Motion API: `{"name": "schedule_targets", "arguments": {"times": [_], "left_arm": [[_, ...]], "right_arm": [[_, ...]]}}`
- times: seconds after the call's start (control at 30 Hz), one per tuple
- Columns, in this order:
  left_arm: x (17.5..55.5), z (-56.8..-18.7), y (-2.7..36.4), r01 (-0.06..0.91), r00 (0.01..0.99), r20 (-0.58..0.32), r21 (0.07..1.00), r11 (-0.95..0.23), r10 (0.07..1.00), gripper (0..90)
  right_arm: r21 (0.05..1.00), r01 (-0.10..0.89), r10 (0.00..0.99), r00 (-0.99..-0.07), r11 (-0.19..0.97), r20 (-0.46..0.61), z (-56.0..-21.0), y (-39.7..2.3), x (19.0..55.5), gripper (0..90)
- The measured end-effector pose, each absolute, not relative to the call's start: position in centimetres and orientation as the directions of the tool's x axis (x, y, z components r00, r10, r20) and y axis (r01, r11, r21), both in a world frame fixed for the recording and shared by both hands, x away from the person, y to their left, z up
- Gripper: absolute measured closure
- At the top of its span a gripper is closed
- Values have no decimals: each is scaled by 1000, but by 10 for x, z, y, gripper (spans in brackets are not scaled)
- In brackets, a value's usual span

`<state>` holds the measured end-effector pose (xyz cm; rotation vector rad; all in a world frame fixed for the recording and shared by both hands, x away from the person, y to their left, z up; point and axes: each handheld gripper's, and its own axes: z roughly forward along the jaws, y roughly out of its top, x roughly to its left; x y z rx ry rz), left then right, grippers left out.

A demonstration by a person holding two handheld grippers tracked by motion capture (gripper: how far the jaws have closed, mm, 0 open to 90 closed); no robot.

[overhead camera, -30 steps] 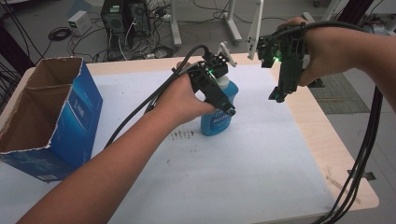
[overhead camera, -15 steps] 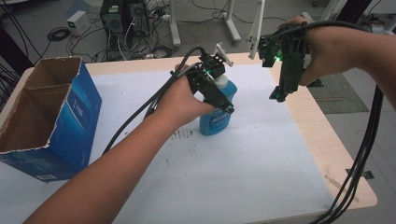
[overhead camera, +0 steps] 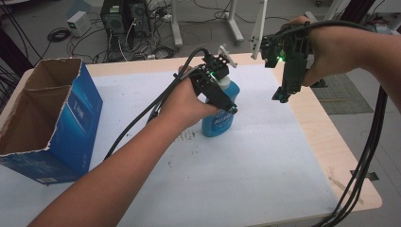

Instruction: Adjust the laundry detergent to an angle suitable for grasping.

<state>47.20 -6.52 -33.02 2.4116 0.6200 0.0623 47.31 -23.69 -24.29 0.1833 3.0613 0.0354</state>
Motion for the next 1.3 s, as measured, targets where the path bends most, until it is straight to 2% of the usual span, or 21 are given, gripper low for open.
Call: {"name": "schedule_targets", "arguments": {"times": [0.47,0.93,1.3], "left_arm": [[470,-330,-66,400,895,-94,600,-693,435,336],[470,-332,-68,402,895,-95,597,-695,436,374],[464,-329,-70,363,893,-8,604,-710,450,432]], "right_arm": [[24,116,117,-991,993,-67,-246,-234,475,12],[22,115,116,-991,993,-68,-246,-234,475,13],[22,112,113,-991,993,-68,-246,-234,474,13]]}}
